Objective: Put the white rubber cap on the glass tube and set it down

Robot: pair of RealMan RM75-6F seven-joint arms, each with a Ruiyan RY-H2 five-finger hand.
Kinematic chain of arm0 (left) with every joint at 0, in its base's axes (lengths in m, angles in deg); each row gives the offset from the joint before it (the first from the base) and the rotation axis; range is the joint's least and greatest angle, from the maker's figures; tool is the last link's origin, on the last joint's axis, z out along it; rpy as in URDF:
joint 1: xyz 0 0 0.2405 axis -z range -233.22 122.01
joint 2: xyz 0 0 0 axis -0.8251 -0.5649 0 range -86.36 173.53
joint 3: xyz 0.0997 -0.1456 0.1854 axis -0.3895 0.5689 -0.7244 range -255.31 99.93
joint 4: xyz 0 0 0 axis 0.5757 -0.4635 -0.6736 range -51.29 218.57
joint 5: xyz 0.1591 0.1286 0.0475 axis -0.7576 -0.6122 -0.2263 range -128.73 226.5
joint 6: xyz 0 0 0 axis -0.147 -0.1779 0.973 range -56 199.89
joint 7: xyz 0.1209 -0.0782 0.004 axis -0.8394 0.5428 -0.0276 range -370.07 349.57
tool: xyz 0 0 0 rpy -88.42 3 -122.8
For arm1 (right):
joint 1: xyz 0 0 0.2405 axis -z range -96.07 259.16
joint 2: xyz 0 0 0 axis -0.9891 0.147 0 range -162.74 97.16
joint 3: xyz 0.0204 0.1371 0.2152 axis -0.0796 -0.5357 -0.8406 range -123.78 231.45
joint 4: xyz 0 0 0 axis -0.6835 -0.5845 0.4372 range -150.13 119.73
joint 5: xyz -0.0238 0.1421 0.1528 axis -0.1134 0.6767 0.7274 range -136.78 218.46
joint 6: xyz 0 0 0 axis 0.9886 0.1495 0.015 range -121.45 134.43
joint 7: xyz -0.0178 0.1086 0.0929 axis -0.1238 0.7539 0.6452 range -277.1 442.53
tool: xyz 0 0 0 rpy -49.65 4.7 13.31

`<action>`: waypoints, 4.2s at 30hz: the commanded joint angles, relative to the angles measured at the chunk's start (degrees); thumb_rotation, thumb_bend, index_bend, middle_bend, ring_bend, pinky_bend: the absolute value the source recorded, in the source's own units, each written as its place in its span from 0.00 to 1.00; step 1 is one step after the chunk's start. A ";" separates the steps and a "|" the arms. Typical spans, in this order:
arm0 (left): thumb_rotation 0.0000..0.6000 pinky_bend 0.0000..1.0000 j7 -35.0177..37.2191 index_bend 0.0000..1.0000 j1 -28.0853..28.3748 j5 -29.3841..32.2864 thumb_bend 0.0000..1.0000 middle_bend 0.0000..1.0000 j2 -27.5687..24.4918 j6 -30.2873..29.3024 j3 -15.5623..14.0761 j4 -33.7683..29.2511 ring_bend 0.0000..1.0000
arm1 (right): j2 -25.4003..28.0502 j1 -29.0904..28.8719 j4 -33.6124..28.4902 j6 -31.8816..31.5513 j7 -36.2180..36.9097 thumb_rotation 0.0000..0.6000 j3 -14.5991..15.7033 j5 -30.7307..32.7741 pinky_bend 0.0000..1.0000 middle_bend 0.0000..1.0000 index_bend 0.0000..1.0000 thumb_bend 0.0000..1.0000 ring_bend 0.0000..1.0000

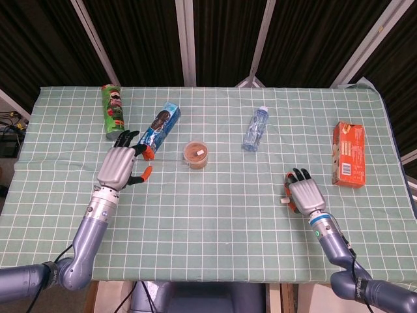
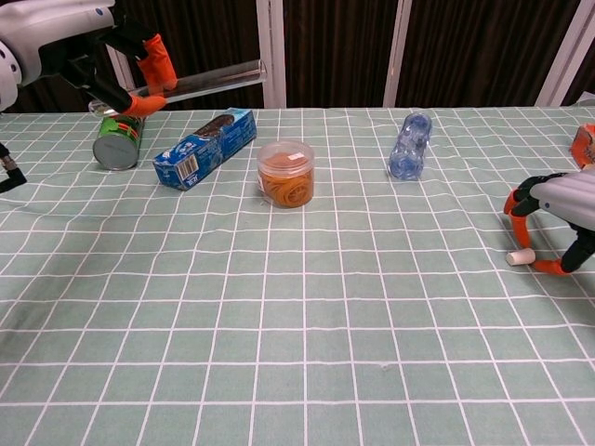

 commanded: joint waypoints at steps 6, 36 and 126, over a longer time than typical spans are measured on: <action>1.00 0.00 0.33 0.55 -0.11 0.03 0.76 0.49 0.13 -0.18 -0.22 0.17 0.10 | -0.17 -0.05 -0.50 -0.32 -0.82 1.00 0.27 0.54 0.12 0.23 0.53 0.34 0.10; 1.00 0.00 1.76 0.55 -0.10 -0.05 0.76 0.49 0.67 -0.01 -0.43 1.58 0.10 | 0.40 -0.35 -2.94 -3.30 -2.70 1.00 0.44 0.25 0.12 0.23 0.62 0.46 0.10; 1.00 0.00 9.03 0.54 14.73 11.92 0.78 0.50 34.07 0.91 16.64 31.25 0.10 | -10.90 -18.71 15.70 -21.70 -13.98 1.00 -10.37 -16.61 0.09 0.23 0.65 0.48 0.10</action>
